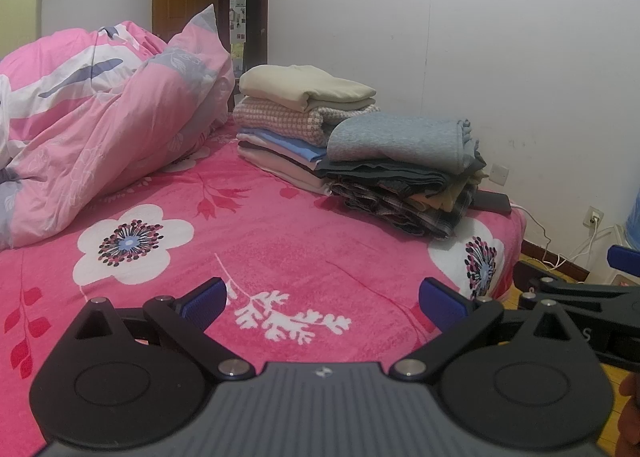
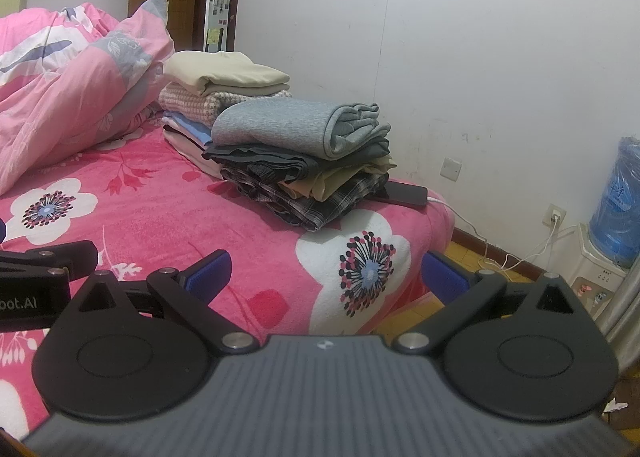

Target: Fold clothes

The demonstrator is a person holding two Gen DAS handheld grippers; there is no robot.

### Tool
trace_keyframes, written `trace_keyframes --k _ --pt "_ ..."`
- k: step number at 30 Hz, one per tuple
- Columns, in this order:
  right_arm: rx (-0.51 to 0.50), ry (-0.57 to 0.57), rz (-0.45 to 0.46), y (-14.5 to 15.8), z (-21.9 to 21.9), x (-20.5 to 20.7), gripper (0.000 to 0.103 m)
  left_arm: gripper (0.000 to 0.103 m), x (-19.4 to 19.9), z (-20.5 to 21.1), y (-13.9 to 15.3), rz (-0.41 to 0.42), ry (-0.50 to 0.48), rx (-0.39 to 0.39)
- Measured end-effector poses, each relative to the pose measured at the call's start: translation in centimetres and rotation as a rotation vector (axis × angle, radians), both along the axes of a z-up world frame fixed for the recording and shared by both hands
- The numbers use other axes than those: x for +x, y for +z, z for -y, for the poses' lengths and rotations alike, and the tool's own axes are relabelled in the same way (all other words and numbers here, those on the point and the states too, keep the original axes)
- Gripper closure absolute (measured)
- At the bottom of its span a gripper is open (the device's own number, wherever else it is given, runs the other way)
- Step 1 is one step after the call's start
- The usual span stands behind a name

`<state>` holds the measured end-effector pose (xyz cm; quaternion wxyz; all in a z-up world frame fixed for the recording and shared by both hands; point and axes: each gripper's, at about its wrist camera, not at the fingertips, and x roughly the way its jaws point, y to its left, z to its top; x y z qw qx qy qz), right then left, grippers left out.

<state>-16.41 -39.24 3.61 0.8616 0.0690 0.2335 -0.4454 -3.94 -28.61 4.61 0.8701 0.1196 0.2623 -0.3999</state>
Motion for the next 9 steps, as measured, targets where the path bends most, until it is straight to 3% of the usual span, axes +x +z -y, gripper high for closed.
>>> trace_keyframes --k 9 --pt "0.002 0.000 0.001 -0.05 0.02 -0.04 0.001 0.000 -0.09 0.09 -0.11 0.002 0.001 0.000"
